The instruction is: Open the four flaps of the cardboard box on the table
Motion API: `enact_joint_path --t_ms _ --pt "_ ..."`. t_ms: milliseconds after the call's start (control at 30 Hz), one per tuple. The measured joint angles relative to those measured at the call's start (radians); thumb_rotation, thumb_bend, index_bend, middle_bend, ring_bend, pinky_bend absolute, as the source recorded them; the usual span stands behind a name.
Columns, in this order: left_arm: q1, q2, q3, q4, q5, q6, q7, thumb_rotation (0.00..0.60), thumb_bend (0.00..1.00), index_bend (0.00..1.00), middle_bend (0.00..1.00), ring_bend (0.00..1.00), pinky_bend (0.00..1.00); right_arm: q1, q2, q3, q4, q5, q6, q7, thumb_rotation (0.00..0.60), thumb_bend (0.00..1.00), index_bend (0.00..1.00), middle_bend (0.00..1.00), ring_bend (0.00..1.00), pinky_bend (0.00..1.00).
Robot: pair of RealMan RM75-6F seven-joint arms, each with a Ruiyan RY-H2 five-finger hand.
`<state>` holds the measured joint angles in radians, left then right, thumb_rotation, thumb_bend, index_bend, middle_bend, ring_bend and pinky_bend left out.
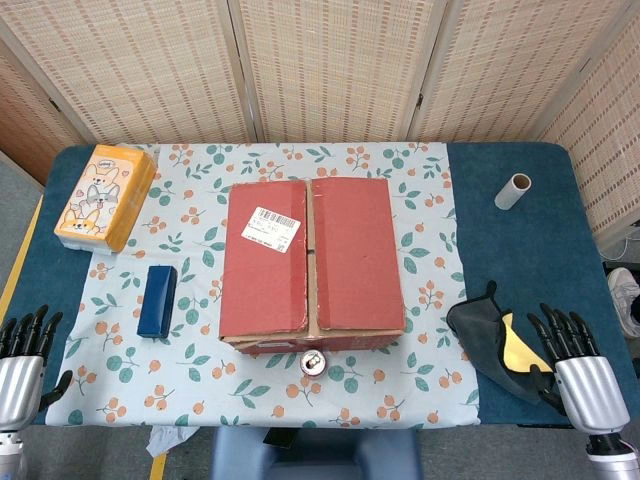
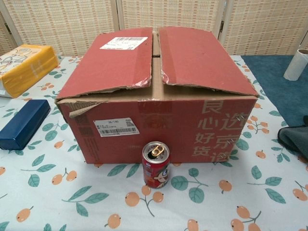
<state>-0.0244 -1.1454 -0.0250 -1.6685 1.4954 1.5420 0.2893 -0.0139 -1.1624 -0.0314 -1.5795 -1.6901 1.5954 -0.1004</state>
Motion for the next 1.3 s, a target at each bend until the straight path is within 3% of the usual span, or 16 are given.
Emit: enact_joint_path --t_ms 200,400,567,900,1167,1300 --pt "-0.005 0.000 -0.003 0.001 -0.005 -0.007 -0.008 0.600 0.36 0.00 0.00 0.00 0.00 0.011 -0.003 -0.002 -0.001 -0.012 -0.015 0.009 0.600 0.54 0.00 0.00 0.00 0.00" --pt "-0.014 0.006 -0.006 0.014 0.010 -0.010 -0.040 0.600 0.36 0.00 0.00 0.00 0.00 0.068 -0.048 0.013 0.094 -0.126 0.024 0.149 0.600 0.50 0.00 0.00 0.00 0.00" --pt "-0.019 0.013 -0.012 0.025 0.007 -0.015 -0.073 0.600 0.36 0.00 0.00 0.00 0.00 0.137 -0.039 0.017 0.065 -0.195 0.003 0.193 0.600 0.39 0.00 0.00 0.00 0.00" --pt "-0.029 0.024 -0.029 0.052 -0.001 -0.017 -0.157 0.600 0.36 0.00 0.00 0.00 0.00 0.325 -0.013 0.077 -0.170 -0.180 -0.245 0.097 0.600 0.35 0.00 0.00 0.00 0.00" --pt "-0.029 0.041 -0.035 0.065 0.006 -0.005 -0.239 0.600 0.36 0.00 0.00 0.00 0.00 0.433 -0.114 0.144 -0.187 -0.126 -0.351 0.019 0.600 0.35 0.00 0.00 0.00 0.00" --pt "-0.027 0.053 -0.036 0.066 0.002 -0.005 -0.270 0.600 0.36 0.00 0.00 0.00 0.00 0.486 -0.155 0.170 -0.201 -0.049 -0.443 -0.021 0.600 0.35 0.00 0.00 0.00 0.00"
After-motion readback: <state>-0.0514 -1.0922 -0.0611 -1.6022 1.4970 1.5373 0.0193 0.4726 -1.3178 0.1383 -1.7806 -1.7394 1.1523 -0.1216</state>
